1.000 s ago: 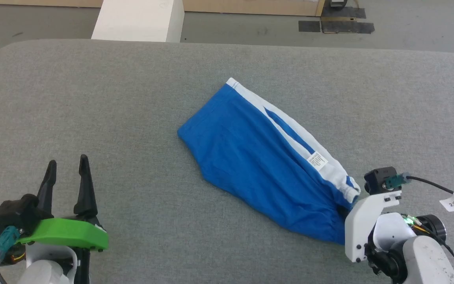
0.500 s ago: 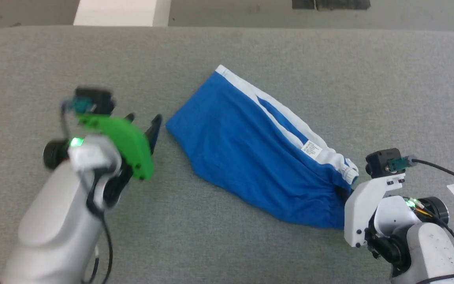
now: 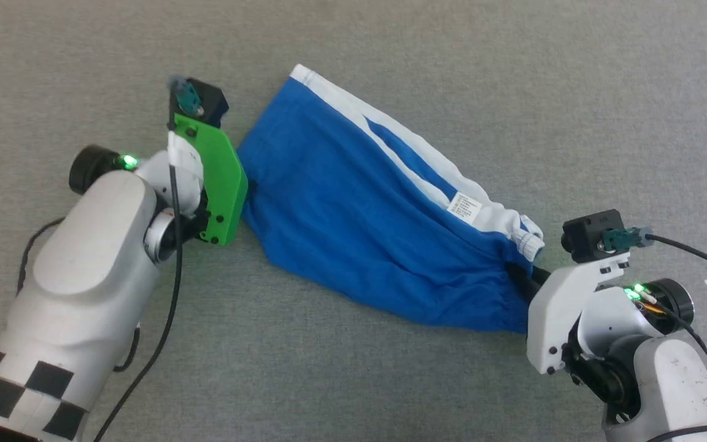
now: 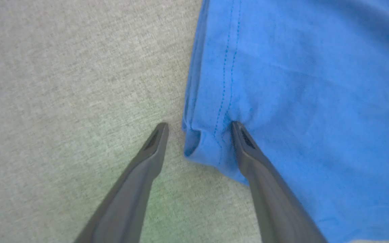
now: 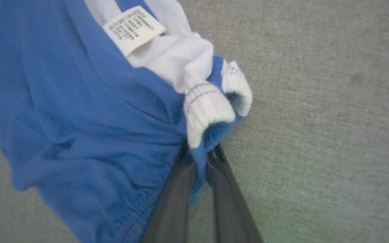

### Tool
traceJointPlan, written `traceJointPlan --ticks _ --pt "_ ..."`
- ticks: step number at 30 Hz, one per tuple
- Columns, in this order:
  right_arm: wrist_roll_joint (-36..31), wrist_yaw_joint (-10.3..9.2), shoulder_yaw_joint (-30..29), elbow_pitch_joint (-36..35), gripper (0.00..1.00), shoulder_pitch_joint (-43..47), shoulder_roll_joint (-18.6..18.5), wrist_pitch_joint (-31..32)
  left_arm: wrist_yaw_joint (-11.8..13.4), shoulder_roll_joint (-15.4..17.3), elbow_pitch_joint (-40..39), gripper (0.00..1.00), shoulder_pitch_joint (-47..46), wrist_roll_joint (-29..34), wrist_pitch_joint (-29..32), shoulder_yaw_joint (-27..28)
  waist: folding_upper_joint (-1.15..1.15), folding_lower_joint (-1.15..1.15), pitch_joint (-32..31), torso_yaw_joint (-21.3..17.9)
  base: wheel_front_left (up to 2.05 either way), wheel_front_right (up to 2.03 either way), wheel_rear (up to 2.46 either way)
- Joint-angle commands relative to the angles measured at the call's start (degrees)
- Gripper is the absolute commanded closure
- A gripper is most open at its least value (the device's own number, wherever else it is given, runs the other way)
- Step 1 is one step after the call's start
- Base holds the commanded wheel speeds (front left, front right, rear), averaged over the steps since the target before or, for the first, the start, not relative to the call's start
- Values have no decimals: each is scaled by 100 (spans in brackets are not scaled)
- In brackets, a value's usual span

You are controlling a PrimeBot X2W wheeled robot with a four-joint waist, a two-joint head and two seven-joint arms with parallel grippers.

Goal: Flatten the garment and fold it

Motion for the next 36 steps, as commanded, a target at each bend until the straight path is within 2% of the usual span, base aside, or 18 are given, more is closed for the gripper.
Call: traceJointPlan --ticks 1,4,5,6,10,18,26,31,36 --pt "1 -14 -56 84 100 -37 -38 -5 -58 -33 147 0 34 -58 78 -91 0 0 143 -129 0 0 0" --pt "22 -14 -76 108 100 -11 -38 -45 -156 -143 236 2 157 -275 231 -161 0 0 158 -132 0 0 0" --pt "26 -14 -83 120 100 -7 -38 -58 -186 -169 250 56 207 -342 295 -200 0 0 161 -127 0 0 0" --pt "38 -14 -110 162 100 -19 -38 -84 -246 -201 259 100 309 -506 384 -268 0 0 148 -96 0 0 0" --pt "32 -14 -169 233 100 -71 -38 -147 -286 -278 255 100 401 -891 188 -68 0 0 62 -23 0 0 0" --pt "-2 -14 -255 389 100 -110 -38 -89 -318 -350 123 100 561 -1818 -462 728 0 0 -316 190 0 0 0" --pt "18 -14 -287 489 100 -176 -38 393 -308 -251 -597 100 1470 -2267 -1049 1085 0 0 -861 553 0 0 0" --pt "193 -14 -296 420 100 -105 -183 839 -122 -176 -1168 100 2309 -2408 -1239 1181 0 0 -1156 809 0 0 0" --pt "579 -14 -293 263 100 36 -616 1394 179 -78 -1791 100 3077 -2464 -1323 1222 0 0 -1310 999 0 0 0"
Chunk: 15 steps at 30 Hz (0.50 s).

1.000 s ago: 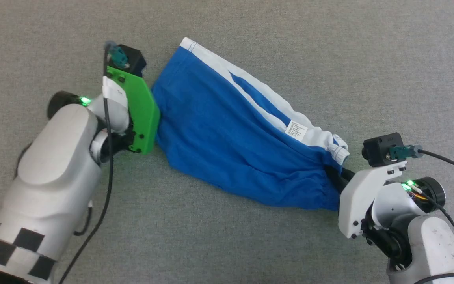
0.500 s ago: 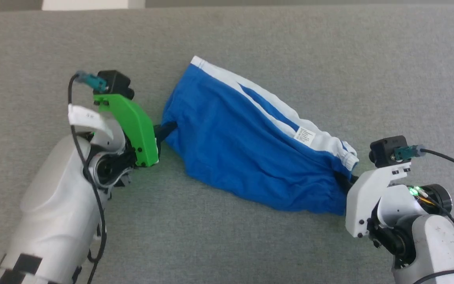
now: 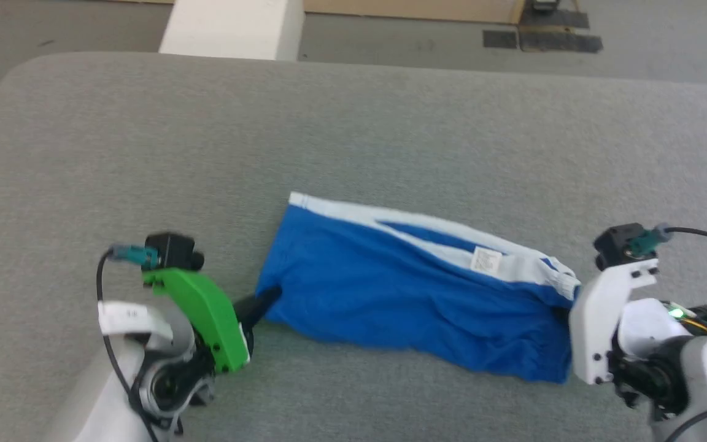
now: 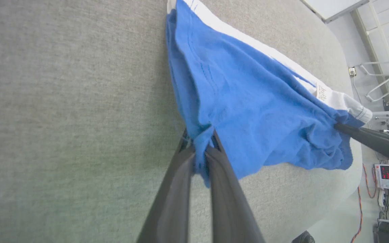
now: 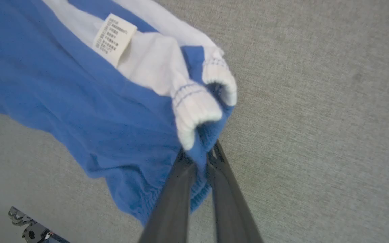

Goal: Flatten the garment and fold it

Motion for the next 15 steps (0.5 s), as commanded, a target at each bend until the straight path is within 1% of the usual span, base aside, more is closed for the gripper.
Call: traceJointPlan --ticks 1,4,8,11,15 --pt "111 -9 -43 -55 100 86 -102 125 105 80 -138 100 215 -2 -34 18 0 0 -210 235 0 0 0" --pt "258 -9 -75 -144 100 205 -302 462 302 136 -475 100 588 -55 -95 102 0 0 -248 305 0 0 0" --pt "377 -9 -129 -259 100 349 -404 713 527 218 -864 100 1031 -76 -141 161 0 0 -267 359 0 0 0" --pt "391 -9 -127 -249 100 450 -409 730 663 230 -1009 100 1315 -77 -146 135 0 0 -278 382 0 0 0" --pt "338 -9 -37 -93 100 577 -393 650 812 207 -933 100 1593 -34 -106 11 0 0 -286 399 0 0 0"
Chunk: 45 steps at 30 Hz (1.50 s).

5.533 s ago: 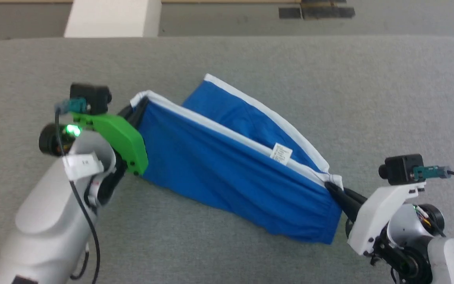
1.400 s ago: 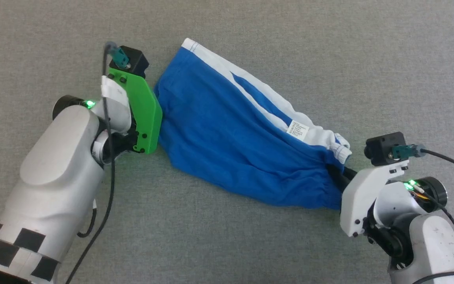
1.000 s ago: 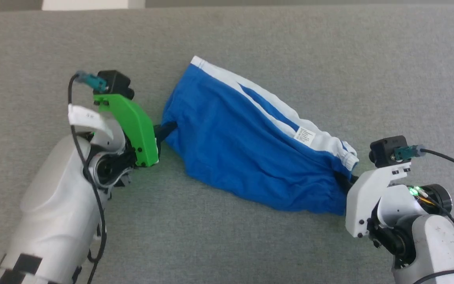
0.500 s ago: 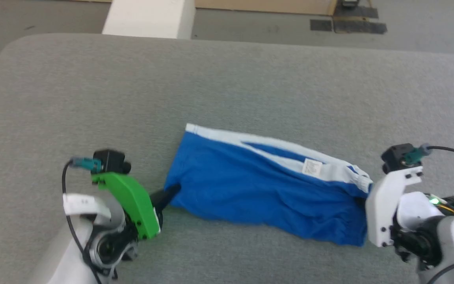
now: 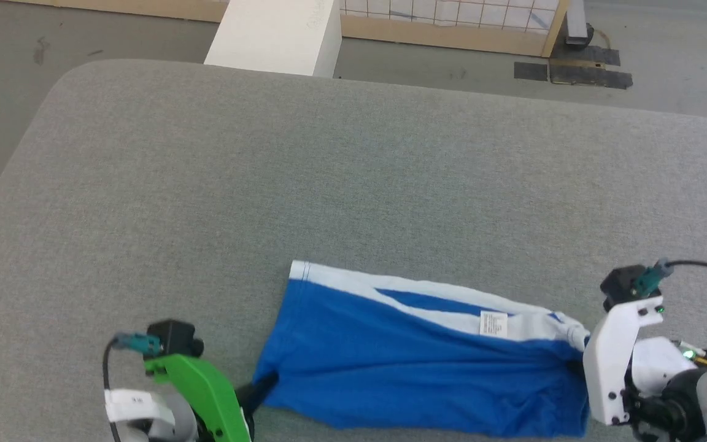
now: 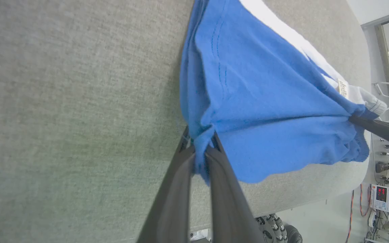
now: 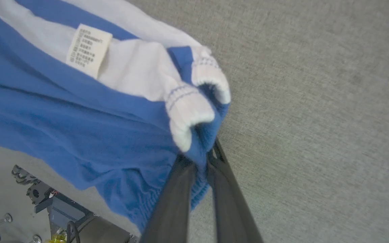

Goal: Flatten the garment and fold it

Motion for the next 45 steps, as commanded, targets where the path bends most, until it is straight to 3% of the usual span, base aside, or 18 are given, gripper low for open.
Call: traceJointPlan --ticks 1,5,6,7,8,16,19,24,26,28,32,35,40,45 --pt "-63 -10 7 61 100 74 -43 -79 58 37 66 100 115 0 20 -24 0 0 2 9 0 0 0" --pt "-208 -10 24 195 100 82 -12 -394 94 27 251 100 158 55 35 -103 0 0 -18 24 0 0 0" --pt "-228 -10 61 222 99 86 -17 -466 101 19 277 73 152 59 30 -106 0 0 -29 27 0 0 0" --pt "-206 -10 94 257 18 103 -12 -538 118 18 300 0 132 82 -3 -91 0 0 -50 27 0 0 0" --pt "-217 -10 104 265 0 112 -14 -618 127 21 315 0 123 88 -8 -87 0 0 -69 24 0 0 0" --pt "-232 -10 -46 -145 0 379 14 -835 185 266 -28 0 -68 284 -343 221 0 0 -262 -48 0 0 0" --pt "-396 -10 -321 -592 0 574 254 -886 190 413 -214 0 -213 575 -820 460 0 0 -317 -96 0 0 0" --pt "-908 -10 -797 -1202 0 975 789 -1155 67 431 -258 0 -425 1453 -2712 961 0 0 -324 -217 0 0 0" --pt "-1038 -10 -901 -1255 0 1073 871 -1372 86 401 -169 0 -424 1852 -3586 1127 0 0 -301 -293 0 0 0" --pt "-1045 -10 -892 -1136 0 1154 889 -1580 73 355 -102 0 -403 2165 -4091 1234 0 0 -275 -352 0 0 0" --pt "-813 -10 -747 -691 0 1132 893 -2034 -111 218 -236 0 -398 2850 -4260 1427 0 0 -202 -419 0 0 0" --pt "-720 -10 -575 -358 0 988 894 -2299 -196 -84 -494 0 -332 3310 -4265 1767 0 0 -134 -431 0 0 0" --pt "-627 -10 -220 261 0 744 895 -2500 -487 -583 -571 0 -121 3686 -4266 2186 0 0 -65 -411 0 0 0" --pt "-680 -10 -67 773 0 536 895 -2534 -786 -869 -452 0 -24 3912 -4267 2456 0 0 -16 -377 0 0 0"
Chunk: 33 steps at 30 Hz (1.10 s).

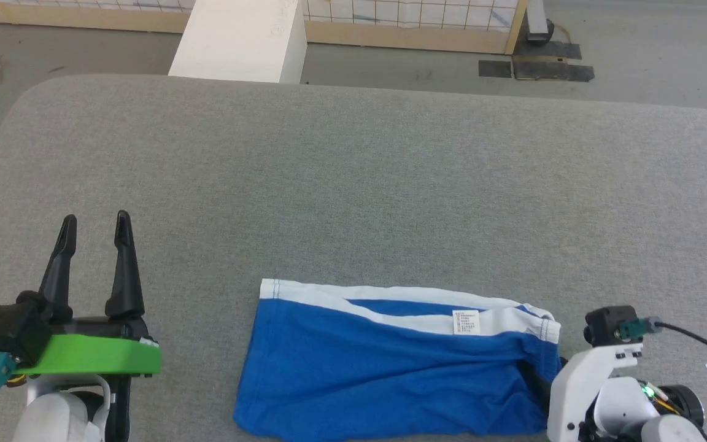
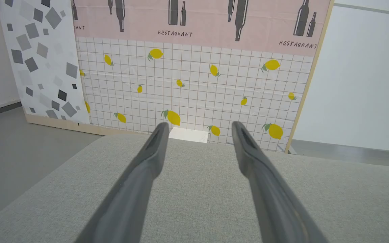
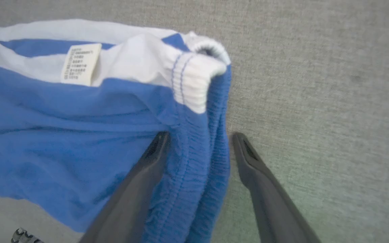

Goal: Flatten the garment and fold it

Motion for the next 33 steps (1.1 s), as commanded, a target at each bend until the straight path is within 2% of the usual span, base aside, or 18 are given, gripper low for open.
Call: traceJointPlan --ticks 1,3,8,12,18,23,25,29,33 --pt "-27 -9 21 176 35 -87 3 47 -79 -66 22 0 60 119 -26 69 0 0 20 16 0 0 0" --pt "-52 -9 5 285 100 -185 3 65 -165 -150 52 0 65 194 -26 157 0 0 32 17 0 0 0" --pt "-201 -9 -111 316 100 -402 3 314 -316 -305 121 0 77 326 -26 311 0 0 51 -10 0 0 0" --pt "-574 -9 -558 141 100 -586 -21 621 -404 -379 127 0 60 427 -27 357 0 0 64 -42 0 0 0" --pt "-991 -9 -1481 57 100 -768 -451 1120 -472 -364 188 0 51 501 -27 303 0 0 100 -82 0 0 0" --pt "-1361 -9 -1946 174 100 -974 -729 1412 -487 -364 201 0 59 491 -27 362 0 0 134 -157 0 0 0" --pt "-1439 -9 -1952 151 100 -1013 -790 1571 -490 -371 238 0 70 490 -27 359 0 0 115 -168 0 0 0" --pt "-1305 -9 -1544 -156 100 -965 -986 2100 -494 -355 293 0 120 498 -27 344 0 0 41 -213 0 0 0" --pt "-758 -9 -1030 -943 100 -780 -1191 3105 -496 -365 300 0 187 496 -27 376 0 0 -26 -252 0 0 0"
